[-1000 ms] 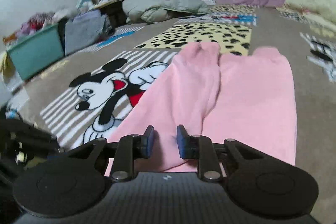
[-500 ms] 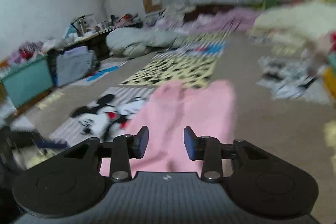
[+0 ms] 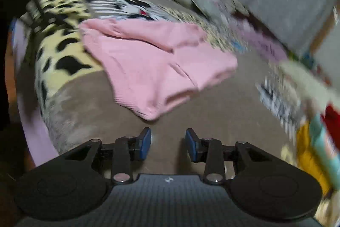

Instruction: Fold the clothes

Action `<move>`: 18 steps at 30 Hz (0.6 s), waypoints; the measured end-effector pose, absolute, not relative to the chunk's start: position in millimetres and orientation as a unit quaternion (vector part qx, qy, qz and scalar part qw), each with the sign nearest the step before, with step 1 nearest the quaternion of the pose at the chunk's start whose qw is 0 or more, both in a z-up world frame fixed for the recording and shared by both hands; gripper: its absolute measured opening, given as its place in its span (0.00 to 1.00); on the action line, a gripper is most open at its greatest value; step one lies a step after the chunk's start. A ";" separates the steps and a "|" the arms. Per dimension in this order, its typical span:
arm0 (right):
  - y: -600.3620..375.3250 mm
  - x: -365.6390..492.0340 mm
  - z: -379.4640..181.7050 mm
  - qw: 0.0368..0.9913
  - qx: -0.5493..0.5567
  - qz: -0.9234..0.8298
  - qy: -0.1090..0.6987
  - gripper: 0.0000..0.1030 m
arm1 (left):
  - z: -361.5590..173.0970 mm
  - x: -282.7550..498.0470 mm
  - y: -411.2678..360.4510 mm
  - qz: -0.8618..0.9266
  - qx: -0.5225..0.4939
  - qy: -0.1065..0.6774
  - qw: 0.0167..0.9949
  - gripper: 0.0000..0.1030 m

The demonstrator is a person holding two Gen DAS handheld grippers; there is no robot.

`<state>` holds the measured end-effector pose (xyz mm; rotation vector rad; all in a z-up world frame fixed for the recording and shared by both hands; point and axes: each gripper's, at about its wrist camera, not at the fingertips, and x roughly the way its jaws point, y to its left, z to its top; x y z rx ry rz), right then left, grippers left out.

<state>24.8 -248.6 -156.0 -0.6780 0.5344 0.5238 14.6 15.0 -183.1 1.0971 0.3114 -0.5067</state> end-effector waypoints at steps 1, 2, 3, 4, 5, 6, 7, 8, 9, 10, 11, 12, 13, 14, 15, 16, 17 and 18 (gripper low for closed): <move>-246.4 23.4 -156.2 0.874 -0.329 0.255 0.250 0.36 | -185.6 13.4 12.8 -0.235 0.518 0.134 0.811 0.51; -243.4 21.1 -158.0 0.874 -0.335 0.258 0.239 0.36 | -188.2 12.1 10.6 -0.232 0.523 0.123 0.811 0.51; -240.5 18.7 -159.7 0.874 -0.340 0.260 0.228 0.36 | -191.9 10.1 6.3 -0.231 0.531 0.111 0.807 0.51; -237.5 16.3 -161.4 0.874 -0.346 0.263 0.217 0.36 | -196.0 8.8 2.7 -0.230 0.542 0.100 0.802 0.51; -234.4 13.9 -163.2 0.874 -0.351 0.266 0.206 0.36 | -200.0 7.4 -0.9 -0.229 0.552 0.088 0.797 0.51; -229.8 11.3 -166.0 0.871 -0.362 0.269 0.194 0.36 | -200.9 7.2 -1.7 -0.227 0.552 0.083 0.798 0.51; -226.2 7.7 -167.0 0.869 -0.371 0.268 0.187 0.36 | -201.7 7.0 -2.5 -0.226 0.551 0.078 0.800 0.51; -223.5 8.5 -169.4 0.868 -0.379 0.265 0.180 0.36 | -202.7 6.7 -2.9 -0.224 0.548 0.072 0.803 0.51; -220.9 9.2 -171.6 0.868 -0.386 0.262 0.173 0.37 | -203.6 6.4 -3.2 -0.222 0.546 0.066 0.805 0.51; -220.2 9.4 -171.5 0.869 -0.386 0.261 0.169 0.37 | -205.4 4.1 -3.9 -0.219 0.549 0.056 0.805 0.51; -219.5 9.5 -171.5 0.870 -0.386 0.259 0.164 0.38 | -206.1 3.8 -5.3 -0.218 0.549 0.048 0.805 0.52; -218.5 9.1 -172.5 0.870 -0.391 0.255 0.156 0.43 | -205.5 4.7 -6.0 -0.217 0.548 0.045 0.807 0.53; -216.7 9.5 -173.6 0.871 -0.397 0.247 0.147 0.50 | -204.4 5.7 -5.5 -0.213 0.545 0.040 0.810 0.56; -215.0 10.0 -174.7 0.872 -0.403 0.239 0.138 0.52 | -203.1 6.6 -5.0 -0.209 0.542 0.036 0.813 0.58; -213.3 10.5 -175.8 0.873 -0.409 0.232 0.129 0.53 | -200.5 7.4 -3.5 -0.203 0.539 0.037 0.817 0.58; -211.4 10.7 -177.0 0.872 -0.415 0.229 0.122 0.54 | -197.8 8.3 -2.0 -0.196 0.536 0.038 0.820 0.58; -209.5 10.9 -178.1 0.871 -0.421 0.225 0.115 0.54 | -197.3 8.0 -0.6 -0.194 0.538 0.040 0.819 0.58; -208.6 10.8 -177.9 0.870 -0.425 0.225 0.113 0.53 | -196.9 7.6 0.7 -0.191 0.540 0.042 0.818 0.58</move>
